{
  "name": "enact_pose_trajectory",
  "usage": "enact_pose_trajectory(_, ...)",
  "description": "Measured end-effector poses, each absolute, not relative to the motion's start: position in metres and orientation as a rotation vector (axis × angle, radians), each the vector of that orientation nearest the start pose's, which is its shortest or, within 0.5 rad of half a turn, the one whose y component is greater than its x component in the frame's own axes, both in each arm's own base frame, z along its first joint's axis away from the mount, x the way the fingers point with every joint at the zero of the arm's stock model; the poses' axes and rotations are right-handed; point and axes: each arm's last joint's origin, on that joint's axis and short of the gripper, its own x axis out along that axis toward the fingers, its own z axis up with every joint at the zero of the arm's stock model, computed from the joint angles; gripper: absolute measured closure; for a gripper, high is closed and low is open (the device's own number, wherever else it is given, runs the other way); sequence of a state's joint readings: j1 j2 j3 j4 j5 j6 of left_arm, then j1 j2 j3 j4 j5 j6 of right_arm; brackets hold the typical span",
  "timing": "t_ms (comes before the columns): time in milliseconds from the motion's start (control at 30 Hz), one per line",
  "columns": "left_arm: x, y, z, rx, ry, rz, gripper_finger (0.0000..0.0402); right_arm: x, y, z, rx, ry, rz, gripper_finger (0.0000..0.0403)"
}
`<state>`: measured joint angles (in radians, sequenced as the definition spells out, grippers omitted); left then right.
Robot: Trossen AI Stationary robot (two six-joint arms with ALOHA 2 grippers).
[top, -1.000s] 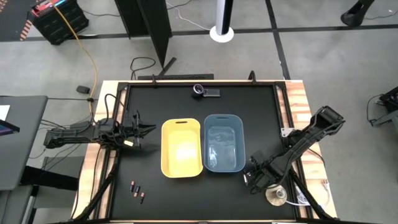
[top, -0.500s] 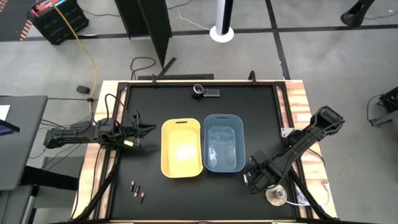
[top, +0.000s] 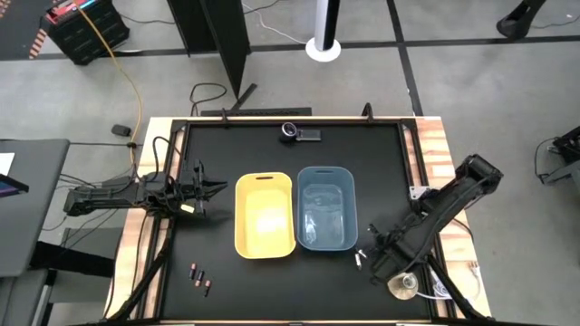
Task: Sort batteries
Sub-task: Put the right silver battery into the blue bin
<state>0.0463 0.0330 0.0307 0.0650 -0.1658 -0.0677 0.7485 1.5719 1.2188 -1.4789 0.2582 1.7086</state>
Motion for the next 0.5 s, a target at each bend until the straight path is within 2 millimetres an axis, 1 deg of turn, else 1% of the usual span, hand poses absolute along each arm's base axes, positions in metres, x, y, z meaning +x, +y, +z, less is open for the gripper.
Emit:
enact_pose_trajectory(133, 0.097, 0.009, 0.178, -0.071, -0.069, 0.209, 0.0362, 0.192, 0.162, 0.280, 0.371, 1.179, -0.899, 0.0352)
enact_pose_trajectory(233, 0.097, 0.009, 0.177, -0.068, -0.063, 0.210, 0.0362, 0.203, 0.159, 0.300, 0.295, 1.065, -0.810, 0.0352)
enact_pose_trajectory(300, 0.097, 0.009, 0.177, -0.068, -0.064, 0.210, 0.0362, 0.213, 0.154, 0.311, 0.234, 0.995, -0.771, 0.0352)
enact_pose_trajectory(367, 0.097, 0.009, 0.177, -0.066, -0.063, 0.210, 0.0362, 0.224, 0.146, 0.317, 0.189, 0.966, -0.731, 0.0352)
enact_pose_trajectory(500, 0.097, 0.009, 0.177, -0.068, -0.062, 0.210, 0.0362, 0.252, 0.132, 0.316, 0.117, 0.949, -0.614, 0.0351)
